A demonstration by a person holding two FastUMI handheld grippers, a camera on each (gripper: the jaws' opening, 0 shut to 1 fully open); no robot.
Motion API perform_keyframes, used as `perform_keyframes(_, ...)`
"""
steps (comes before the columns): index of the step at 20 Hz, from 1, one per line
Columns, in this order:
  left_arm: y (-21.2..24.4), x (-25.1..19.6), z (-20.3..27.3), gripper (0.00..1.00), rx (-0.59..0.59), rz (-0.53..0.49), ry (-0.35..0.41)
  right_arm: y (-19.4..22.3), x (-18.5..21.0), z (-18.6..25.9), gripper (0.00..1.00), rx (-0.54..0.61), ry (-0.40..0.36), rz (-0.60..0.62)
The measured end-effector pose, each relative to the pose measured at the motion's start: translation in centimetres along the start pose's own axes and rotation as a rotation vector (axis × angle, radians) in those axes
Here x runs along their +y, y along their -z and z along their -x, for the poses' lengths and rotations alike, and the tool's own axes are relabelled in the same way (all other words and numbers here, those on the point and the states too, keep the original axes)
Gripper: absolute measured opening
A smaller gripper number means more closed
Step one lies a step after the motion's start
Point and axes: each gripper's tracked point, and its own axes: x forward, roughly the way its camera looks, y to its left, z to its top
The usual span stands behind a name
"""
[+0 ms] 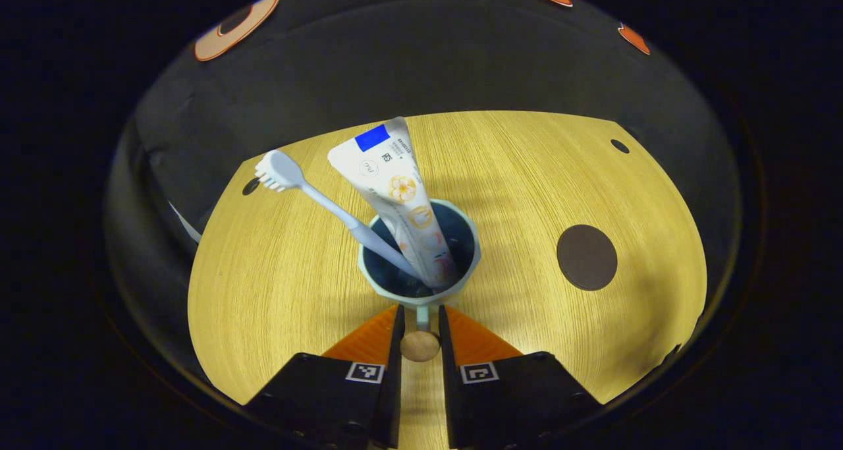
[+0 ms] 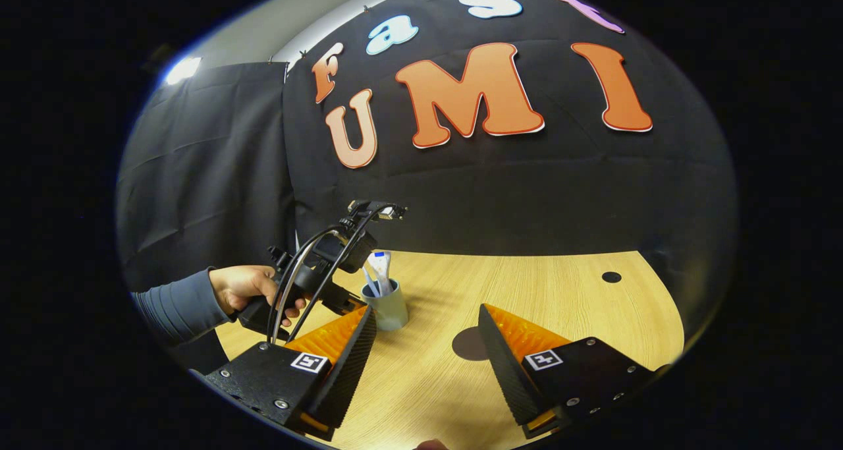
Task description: Put the toothbrush and toothpaste on the desktop into the cup, then pick up the cup and place it on the coaster on the desktop.
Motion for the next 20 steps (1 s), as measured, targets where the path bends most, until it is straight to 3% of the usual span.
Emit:
perform_keyframes(5, 0.1, 0.3, 0.0, 0.17, -0.028, 0.037, 0.031, 0.2, -0.3, -0.1, 0.93, 0.011, -0.004, -0.037)
perform_keyframes(11, -0.3, -0.2, 0.2, 0.17, -0.061, 0.055, 0.040, -0.1, -0.9, 0.1, 0.93, 0.003, 0.016, -0.034)
perform_keyframes(20, -0.2, 0.2, 0.0, 0.17, -0.123, 0.001, 0.074, -0.9, -4.0, 2.8, 0.93, -0.033, 0.117, 0.025)
